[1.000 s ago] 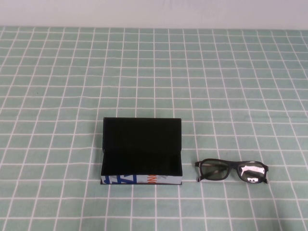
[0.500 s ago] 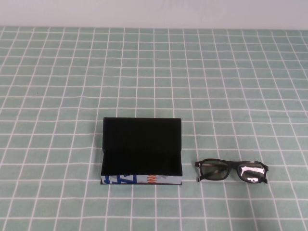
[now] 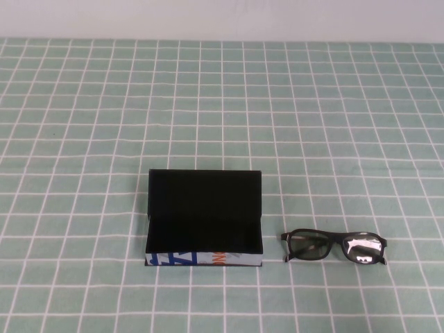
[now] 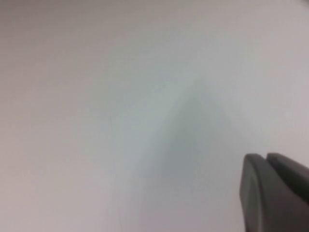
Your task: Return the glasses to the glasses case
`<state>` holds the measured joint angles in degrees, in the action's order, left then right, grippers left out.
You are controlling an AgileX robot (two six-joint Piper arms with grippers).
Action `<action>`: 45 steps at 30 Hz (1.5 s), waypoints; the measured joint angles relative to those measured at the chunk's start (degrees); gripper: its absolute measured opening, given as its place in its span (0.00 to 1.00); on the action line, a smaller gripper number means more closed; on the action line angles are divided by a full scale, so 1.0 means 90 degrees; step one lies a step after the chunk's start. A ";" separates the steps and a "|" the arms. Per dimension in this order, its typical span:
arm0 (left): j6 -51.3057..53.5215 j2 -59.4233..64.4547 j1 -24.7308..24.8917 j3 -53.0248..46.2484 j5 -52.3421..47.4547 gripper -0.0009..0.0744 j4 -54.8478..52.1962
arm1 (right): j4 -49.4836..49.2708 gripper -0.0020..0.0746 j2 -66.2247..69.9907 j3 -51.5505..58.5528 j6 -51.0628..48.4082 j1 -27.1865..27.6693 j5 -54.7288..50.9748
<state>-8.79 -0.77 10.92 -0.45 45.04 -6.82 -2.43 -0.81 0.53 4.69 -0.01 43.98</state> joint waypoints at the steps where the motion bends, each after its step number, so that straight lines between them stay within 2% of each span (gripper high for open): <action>1: -0.0083 0.0000 0.0000 0.0148 0.0090 0.01 0.0062 | -0.0088 0.01 0.0000 -0.0141 0.0006 0.0000 0.0097; 5: -0.0221 -0.0012 0.0000 0.0953 -0.0215 0.01 0.0154 | -0.0290 0.01 0.0000 -0.0992 0.0057 0.0000 0.0094; 8: -0.0222 -0.0012 0.0000 0.1709 -0.0924 0.01 0.0178 | -0.0479 0.01 0.0000 -0.1855 0.0341 0.0000 -0.0547; 17: -0.0234 0.0661 0.0000 0.3770 -0.2752 0.01 0.0197 | -0.0738 0.01 0.0554 -0.4707 0.0507 0.0000 -0.3931; 23: -0.0341 0.1467 0.0000 0.4700 -0.5260 0.01 0.0218 | -0.0932 0.01 0.1972 -0.6167 0.0498 0.0000 -0.6904; 26: -0.0509 0.1898 0.0000 0.4767 -0.6434 0.01 0.0305 | -0.1174 0.01 0.2679 -0.6379 0.0509 0.0000 -0.8165; 31: -0.0547 0.2601 0.0000 0.4599 -0.8023 0.01 0.0315 | -0.1275 0.01 0.3563 -0.6209 0.0509 0.0000 -0.9034; 38: -0.0547 0.3211 0.0000 0.4448 -0.8606 0.01 0.0319 | -0.1252 0.01 0.4069 -0.5824 0.0493 -0.0118 -0.9246; 45: -0.0547 0.3460 0.0000 0.4448 -0.8859 0.01 0.0495 | -0.0796 0.01 0.5194 -0.6155 -0.0521 -0.0743 -1.0316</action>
<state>-13.72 30.38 10.92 39.59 -34.69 -2.37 -9.59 45.93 -54.87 0.00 -6.70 -48.86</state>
